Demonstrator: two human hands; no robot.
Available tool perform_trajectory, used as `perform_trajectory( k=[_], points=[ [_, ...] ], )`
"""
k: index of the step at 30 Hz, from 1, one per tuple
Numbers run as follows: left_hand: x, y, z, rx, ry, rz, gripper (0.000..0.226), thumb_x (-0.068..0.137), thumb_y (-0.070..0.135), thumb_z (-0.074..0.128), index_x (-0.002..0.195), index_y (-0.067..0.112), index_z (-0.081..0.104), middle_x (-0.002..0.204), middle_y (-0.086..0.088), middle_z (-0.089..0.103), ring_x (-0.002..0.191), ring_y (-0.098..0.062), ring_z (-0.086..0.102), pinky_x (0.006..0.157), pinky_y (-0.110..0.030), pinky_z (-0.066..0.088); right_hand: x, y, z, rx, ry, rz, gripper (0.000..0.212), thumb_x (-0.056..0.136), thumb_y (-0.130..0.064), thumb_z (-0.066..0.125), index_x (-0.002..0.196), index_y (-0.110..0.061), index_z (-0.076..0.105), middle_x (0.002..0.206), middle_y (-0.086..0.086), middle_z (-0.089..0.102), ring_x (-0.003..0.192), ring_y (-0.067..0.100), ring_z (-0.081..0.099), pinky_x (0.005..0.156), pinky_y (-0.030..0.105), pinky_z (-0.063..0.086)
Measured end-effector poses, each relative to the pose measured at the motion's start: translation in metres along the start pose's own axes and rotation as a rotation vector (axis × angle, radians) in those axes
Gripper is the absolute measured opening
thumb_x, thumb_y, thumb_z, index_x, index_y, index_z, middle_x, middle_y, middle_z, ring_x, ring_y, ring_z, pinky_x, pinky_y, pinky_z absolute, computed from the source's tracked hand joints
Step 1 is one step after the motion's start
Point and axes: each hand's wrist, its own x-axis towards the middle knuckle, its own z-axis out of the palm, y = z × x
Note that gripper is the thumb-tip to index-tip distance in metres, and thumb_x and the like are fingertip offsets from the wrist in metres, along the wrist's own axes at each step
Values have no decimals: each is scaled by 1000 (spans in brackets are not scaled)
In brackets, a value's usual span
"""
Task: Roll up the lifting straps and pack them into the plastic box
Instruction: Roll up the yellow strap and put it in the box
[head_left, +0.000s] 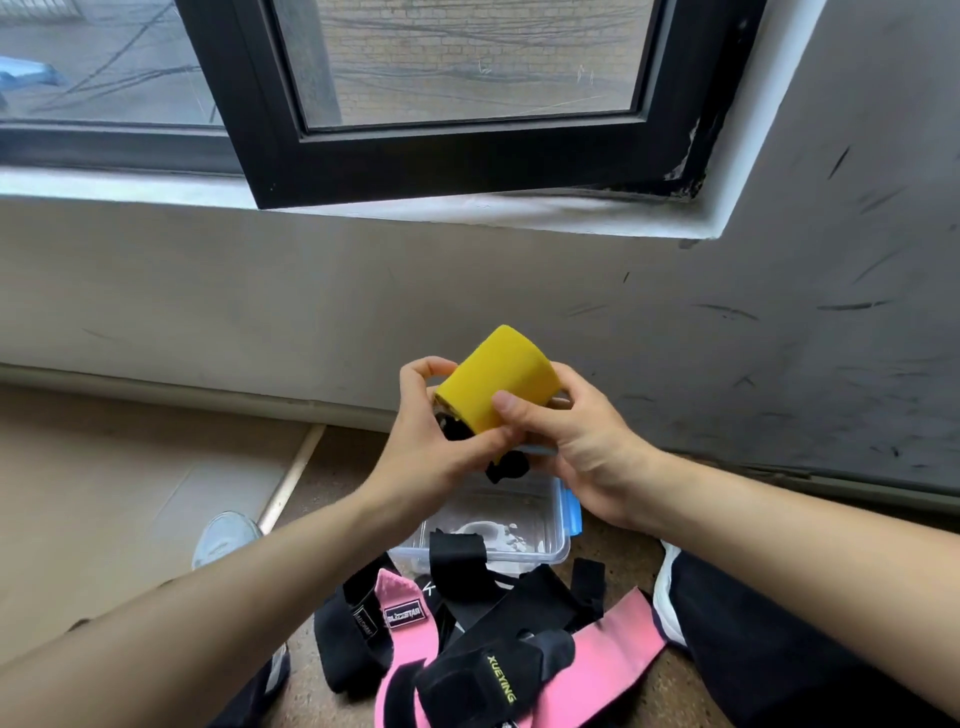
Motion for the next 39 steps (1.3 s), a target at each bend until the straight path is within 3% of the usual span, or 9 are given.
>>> perform_trajectory(
  k=[4, 9, 17, 21, 23, 27, 30, 34, 39],
  points=[
    [-1, -1, -10, -41, -50, -76, 68, 64, 44, 79, 118, 24, 43, 110, -4, 64, 90, -8, 68, 78, -28, 54, 5, 3, -7, -53, 67, -58, 78, 55, -26, 90, 126, -22, 57, 116, 17, 69, 103, 33, 71, 90, 53, 57],
    [-4, -9, -18, -68, 0, -135, 41, 85, 39, 80, 110, 23, 52, 119, -15, 68, 112, -33, 69, 103, -49, 53, 5, 5, -15, -313, 88, -251, 72, 70, -31, 86, 134, -34, 55, 128, 6, 64, 98, 27, 74, 81, 39, 63],
    [0, -14, -24, -134, 44, -188, 35, 98, 20, 66, 129, 29, 53, 105, -12, 72, 87, -20, 76, 85, -33, 62, 18, 26, -16, -495, -100, -310, 69, 85, -25, 82, 142, -49, 51, 151, -9, 47, 118, 21, 67, 90, 32, 58],
    [7, -30, -31, -47, 57, -277, 33, 99, 25, 67, 128, 30, 53, 106, -14, 69, 79, -15, 74, 86, -34, 62, 40, 38, -14, -484, -121, -179, 69, 81, -19, 86, 136, -41, 52, 134, -15, 51, 91, 27, 73, 70, 34, 59],
    [11, -44, -36, -21, 70, -330, 33, 99, 23, 67, 127, 28, 51, 106, -16, 68, 75, -14, 73, 81, -31, 61, 58, 52, -14, -524, -145, -142, 65, 78, -23, 88, 128, -45, 52, 133, -9, 52, 103, 25, 67, 75, 33, 58],
    [27, -85, -52, 141, 66, -384, 38, 97, 20, 69, 130, 22, 50, 101, -14, 69, 82, -20, 68, 76, -31, 55, 93, 95, -14, -560, -165, -6, 77, 79, -16, 85, 138, -48, 47, 143, 2, 45, 125, 17, 51, 90, 32, 54],
    [40, -122, -66, 251, 27, -409, 38, 93, 24, 74, 125, 27, 53, 104, -13, 74, 89, -22, 70, 80, -33, 54, 113, 133, -19, -558, -160, 70, 86, 79, -11, 82, 146, -48, 43, 146, 2, 39, 126, 20, 47, 83, 22, 48],
    [44, -177, -77, 417, -32, -419, 36, 92, 23, 74, 124, 34, 59, 107, -2, 72, 95, -17, 68, 97, -43, 55, 134, 195, -34, -559, -97, 149, 85, 64, -21, 85, 134, -52, 48, 144, 7, 41, 121, 25, 51, 80, 30, 51],
    [18, -240, -79, 896, 145, -260, 52, 92, 29, 71, 140, 21, 54, 135, -4, 57, 123, -25, 52, 103, -42, 46, 156, 259, -49, -608, -45, 213, 83, 75, -14, 87, 140, -45, 45, 144, 9, 38, 122, 28, 48, 90, 35, 50]
  ],
)
